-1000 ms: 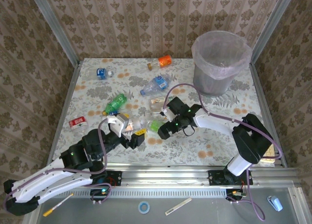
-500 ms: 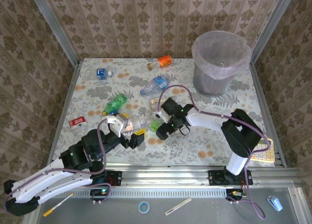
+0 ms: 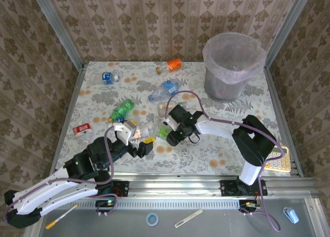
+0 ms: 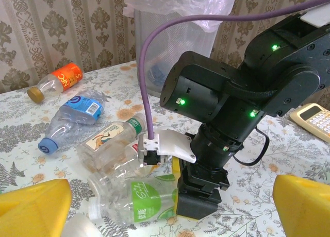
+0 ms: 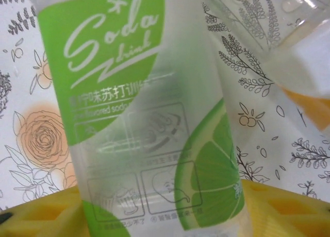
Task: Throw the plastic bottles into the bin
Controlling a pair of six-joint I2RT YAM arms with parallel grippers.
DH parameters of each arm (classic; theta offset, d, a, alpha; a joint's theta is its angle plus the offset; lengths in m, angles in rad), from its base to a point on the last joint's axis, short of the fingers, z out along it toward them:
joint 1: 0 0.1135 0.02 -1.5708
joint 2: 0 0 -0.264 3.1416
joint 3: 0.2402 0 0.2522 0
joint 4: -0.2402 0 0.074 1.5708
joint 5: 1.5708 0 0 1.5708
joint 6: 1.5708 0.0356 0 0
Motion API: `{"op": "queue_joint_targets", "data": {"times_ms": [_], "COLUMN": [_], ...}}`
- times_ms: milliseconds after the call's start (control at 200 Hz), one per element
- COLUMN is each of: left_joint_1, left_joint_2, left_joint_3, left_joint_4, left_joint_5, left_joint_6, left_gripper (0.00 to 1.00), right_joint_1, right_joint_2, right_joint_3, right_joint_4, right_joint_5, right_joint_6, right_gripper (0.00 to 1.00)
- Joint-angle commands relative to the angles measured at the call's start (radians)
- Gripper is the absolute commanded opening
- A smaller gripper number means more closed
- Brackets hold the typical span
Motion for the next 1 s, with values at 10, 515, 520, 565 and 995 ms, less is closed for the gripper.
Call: {"op": "queue_joint_targets", "data": {"times_ms": [10,515,520,565,995], "left_joint_1": [-0.004,-0.002,-0.002,-0.002,0.012], "left_joint_2": [-0.004,-0.006,-0.006,-0.007,0.105], "left_joint_3": [-0.005,0.002,0.002,0.001,-0.001], "left_joint_4": [0.008,-0.035,-0.035,-0.035,0.068], "left_joint_5": [-0.017,-0.091,-0.091,-0.094,-0.008], "left_joint_6": [-0.005,-0.004,-0.004,-0.004,-0.049], "left_gripper": [1.00,1.00,1.00,1.00,1.00], "right_joint_1": [0.015,0.021,0.022,0.021,-0.006], "right_joint_2": [-0.021,-0.248,-0.252,-0.279,-0.559], "right_joint_3": [-0.027,-0.163,-0.165,-0.177,-0.258], "right_joint_4": [0.020,0.049,0.049,0.041,0.067], "right_joint_5": [0.014,-0.053,-0.053,-0.048,-0.064], "right_joint_6": [-0.006,0.090,0.090,0.093,0.132], "right_gripper": [0.54,0.38,0.38,0.38,0.38]}}
